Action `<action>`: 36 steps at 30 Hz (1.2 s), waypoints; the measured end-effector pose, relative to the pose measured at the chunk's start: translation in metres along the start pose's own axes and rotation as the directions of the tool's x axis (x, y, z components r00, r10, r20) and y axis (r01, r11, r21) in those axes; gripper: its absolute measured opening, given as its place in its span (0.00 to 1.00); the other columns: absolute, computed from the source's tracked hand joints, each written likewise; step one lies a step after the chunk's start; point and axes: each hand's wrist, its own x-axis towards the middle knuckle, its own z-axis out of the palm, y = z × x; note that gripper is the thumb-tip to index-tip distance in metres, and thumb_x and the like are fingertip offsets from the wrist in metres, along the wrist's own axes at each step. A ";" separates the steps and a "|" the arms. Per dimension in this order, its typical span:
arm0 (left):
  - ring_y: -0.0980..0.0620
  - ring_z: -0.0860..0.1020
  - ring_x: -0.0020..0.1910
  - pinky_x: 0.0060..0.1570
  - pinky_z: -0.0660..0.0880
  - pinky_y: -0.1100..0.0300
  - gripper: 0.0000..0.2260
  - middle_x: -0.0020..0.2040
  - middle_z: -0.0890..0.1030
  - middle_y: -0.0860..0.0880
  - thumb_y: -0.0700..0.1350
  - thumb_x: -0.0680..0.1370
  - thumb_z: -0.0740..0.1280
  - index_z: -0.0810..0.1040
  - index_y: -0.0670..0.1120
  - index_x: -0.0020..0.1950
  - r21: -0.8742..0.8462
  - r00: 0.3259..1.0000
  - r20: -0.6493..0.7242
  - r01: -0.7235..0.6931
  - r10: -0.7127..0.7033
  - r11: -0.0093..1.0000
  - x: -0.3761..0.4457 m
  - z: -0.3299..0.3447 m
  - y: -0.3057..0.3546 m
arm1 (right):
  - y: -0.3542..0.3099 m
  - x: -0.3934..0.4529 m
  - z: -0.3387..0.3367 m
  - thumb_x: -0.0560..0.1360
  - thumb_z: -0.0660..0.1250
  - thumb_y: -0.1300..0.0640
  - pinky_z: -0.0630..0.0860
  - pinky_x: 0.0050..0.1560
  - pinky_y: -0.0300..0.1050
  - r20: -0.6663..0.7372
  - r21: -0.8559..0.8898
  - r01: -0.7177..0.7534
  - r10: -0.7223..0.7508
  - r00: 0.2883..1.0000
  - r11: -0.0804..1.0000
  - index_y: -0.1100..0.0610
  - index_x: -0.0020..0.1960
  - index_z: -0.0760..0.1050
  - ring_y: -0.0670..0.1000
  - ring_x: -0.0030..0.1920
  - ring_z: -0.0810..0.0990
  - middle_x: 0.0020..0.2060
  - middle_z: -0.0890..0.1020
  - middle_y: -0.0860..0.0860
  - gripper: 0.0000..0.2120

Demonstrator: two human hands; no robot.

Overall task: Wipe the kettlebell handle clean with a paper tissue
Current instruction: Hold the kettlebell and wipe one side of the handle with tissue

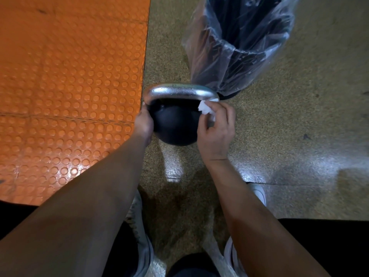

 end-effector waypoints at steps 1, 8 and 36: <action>0.45 0.75 0.65 0.70 0.70 0.47 0.25 0.62 0.79 0.45 0.59 0.84 0.55 0.75 0.40 0.68 0.000 1.000 -0.003 0.000 0.000 1.000 0.000 0.000 0.000 | -0.001 0.003 0.000 0.74 0.68 0.74 0.82 0.53 0.55 -0.019 -0.002 0.014 -0.014 1.000 1.000 0.67 0.55 0.83 0.62 0.52 0.83 0.51 0.81 0.63 0.11; 0.45 0.74 0.66 0.70 0.69 0.47 0.24 0.64 0.79 0.44 0.56 0.84 0.54 0.76 0.41 0.68 -0.001 1.000 -0.004 0.001 -0.001 1.000 0.000 0.001 -0.001 | -0.047 0.008 0.016 0.79 0.69 0.68 0.80 0.46 0.36 -0.001 0.465 -0.727 0.822 0.570 0.505 0.58 0.54 0.80 0.36 0.40 0.83 0.45 0.82 0.48 0.08; 0.46 0.76 0.63 0.65 0.74 0.52 0.21 0.57 0.79 0.47 0.55 0.85 0.55 0.76 0.42 0.67 -0.045 1.000 -0.012 -0.008 0.008 0.999 0.001 0.004 0.000 | -0.048 0.024 0.032 0.82 0.66 0.66 0.80 0.49 0.42 0.594 0.697 -0.552 0.800 0.089 -0.457 0.62 0.61 0.78 0.54 0.61 0.81 0.64 0.80 0.58 0.08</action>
